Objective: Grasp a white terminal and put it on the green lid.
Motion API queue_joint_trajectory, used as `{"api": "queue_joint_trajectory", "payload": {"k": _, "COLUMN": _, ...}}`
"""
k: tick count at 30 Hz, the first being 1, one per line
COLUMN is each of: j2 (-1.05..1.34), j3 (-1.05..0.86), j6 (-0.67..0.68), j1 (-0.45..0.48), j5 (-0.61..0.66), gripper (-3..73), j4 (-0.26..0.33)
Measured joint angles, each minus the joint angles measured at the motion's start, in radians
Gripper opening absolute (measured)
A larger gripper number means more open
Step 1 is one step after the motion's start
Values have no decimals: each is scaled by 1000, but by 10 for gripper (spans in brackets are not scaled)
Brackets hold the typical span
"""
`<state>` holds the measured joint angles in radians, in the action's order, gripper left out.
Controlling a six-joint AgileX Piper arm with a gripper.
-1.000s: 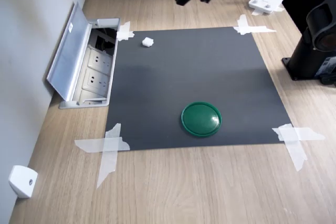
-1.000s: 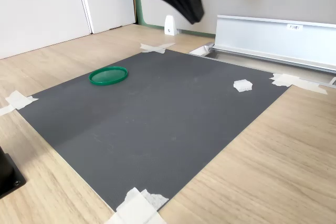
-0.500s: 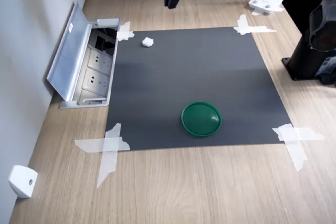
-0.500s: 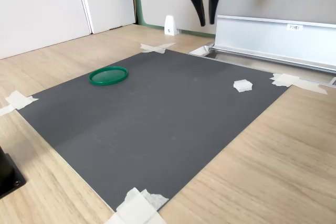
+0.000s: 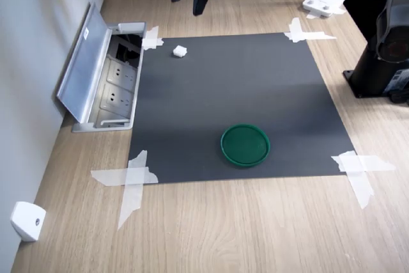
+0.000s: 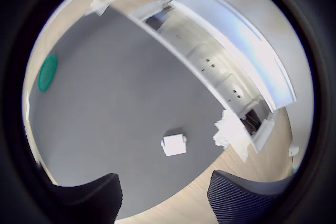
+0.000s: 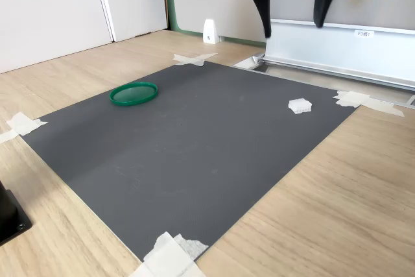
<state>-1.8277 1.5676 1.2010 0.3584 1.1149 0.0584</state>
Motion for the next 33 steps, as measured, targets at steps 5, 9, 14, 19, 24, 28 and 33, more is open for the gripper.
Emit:
{"api": "queue_joint_trajectory", "payload": {"k": 5, "j2": -54, "j3": 0, "j6": 43, "j1": -26, "j5": -36, "gripper": 700, "j4": -18}}
{"api": "queue_joint_trajectory", "payload": {"k": 9, "j2": -86, "j3": 0, "j6": 50, "j1": -41, "j5": -78, "gripper": 692, "j4": -22}}
{"api": "queue_joint_trajectory", "payload": {"k": 14, "j2": -124, "j3": 0, "j6": 50, "j1": -52, "j5": -127, "gripper": 673, "j4": -41}}
{"api": "queue_joint_trajectory", "payload": {"k": 19, "j2": -161, "j3": 0, "j6": 37, "j1": -61, "j5": -143, "gripper": 671, "j4": -58}}
{"api": "queue_joint_trajectory", "payload": {"k": 24, "j2": -189, "j3": 0, "j6": 23, "j1": -61, "j5": -157, "gripper": 671, "j4": -69}}
{"api": "queue_joint_trajectory", "payload": {"k": 28, "j2": -211, "j3": 0, "j6": 18, "j1": -61, "j5": -158, "gripper": 671, "j4": -69}}
{"api": "queue_joint_trajectory", "payload": {"k": 33, "j2": -239, "j3": 0, "j6": 3, "j1": -61, "j5": -166, "gripper": 665, "j4": -69}}
